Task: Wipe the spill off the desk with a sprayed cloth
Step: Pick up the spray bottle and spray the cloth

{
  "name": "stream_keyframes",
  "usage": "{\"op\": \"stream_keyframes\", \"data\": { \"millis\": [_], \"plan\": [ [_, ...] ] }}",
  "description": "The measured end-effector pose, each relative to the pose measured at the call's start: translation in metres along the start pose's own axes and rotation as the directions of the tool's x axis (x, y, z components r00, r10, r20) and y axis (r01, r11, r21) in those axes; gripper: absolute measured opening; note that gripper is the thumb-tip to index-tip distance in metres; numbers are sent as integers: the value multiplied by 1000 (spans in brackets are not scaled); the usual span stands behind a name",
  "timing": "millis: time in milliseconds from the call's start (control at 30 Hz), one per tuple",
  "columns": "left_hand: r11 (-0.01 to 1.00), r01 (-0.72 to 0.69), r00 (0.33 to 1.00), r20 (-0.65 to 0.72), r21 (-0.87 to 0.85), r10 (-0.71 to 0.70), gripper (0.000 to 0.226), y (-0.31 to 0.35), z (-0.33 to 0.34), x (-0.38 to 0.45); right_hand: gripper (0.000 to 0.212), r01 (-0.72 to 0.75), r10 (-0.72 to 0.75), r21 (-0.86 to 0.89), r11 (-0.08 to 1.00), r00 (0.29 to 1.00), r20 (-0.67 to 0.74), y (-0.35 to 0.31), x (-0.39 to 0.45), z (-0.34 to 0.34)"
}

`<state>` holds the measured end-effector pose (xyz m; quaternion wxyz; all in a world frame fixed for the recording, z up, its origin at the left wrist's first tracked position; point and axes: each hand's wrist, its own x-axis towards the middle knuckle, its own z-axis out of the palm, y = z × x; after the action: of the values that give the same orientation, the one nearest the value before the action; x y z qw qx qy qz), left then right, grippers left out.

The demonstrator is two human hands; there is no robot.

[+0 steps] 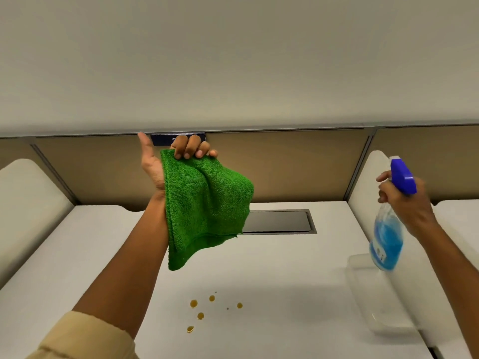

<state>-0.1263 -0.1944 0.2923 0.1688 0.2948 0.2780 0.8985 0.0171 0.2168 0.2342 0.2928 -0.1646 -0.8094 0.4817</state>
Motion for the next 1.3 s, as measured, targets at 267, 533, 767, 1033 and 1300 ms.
{"op": "stream_keyframes", "data": {
  "millis": [267, 533, 767, 1033, 1300],
  "plan": [
    [1000, -6, 1000, 21, -3, 6, 75, 49, -7, -21, 19, 176, -241, 265, 948, 941, 237, -146, -68, 52],
    [1000, 3, 998, 68, 6, -4, 76, 107, -22, -47, 15, 35, -230, 386, 922, 850, 474, -213, -176, 141],
    [1000, 5, 996, 86, -1, -5, 76, 141, -41, -71, 11, 61, -298, 417, 907, 791, 533, -244, -244, 200],
    [999, 32, 997, 73, 0, -32, 76, 157, -65, -92, 11, 62, -261, 378, 924, 824, 503, -266, -281, 241],
    [998, 62, 995, 82, -14, -61, 76, 154, -70, -95, 8, 30, -210, 369, 929, 862, 460, -270, -289, 250]
  ]
}}
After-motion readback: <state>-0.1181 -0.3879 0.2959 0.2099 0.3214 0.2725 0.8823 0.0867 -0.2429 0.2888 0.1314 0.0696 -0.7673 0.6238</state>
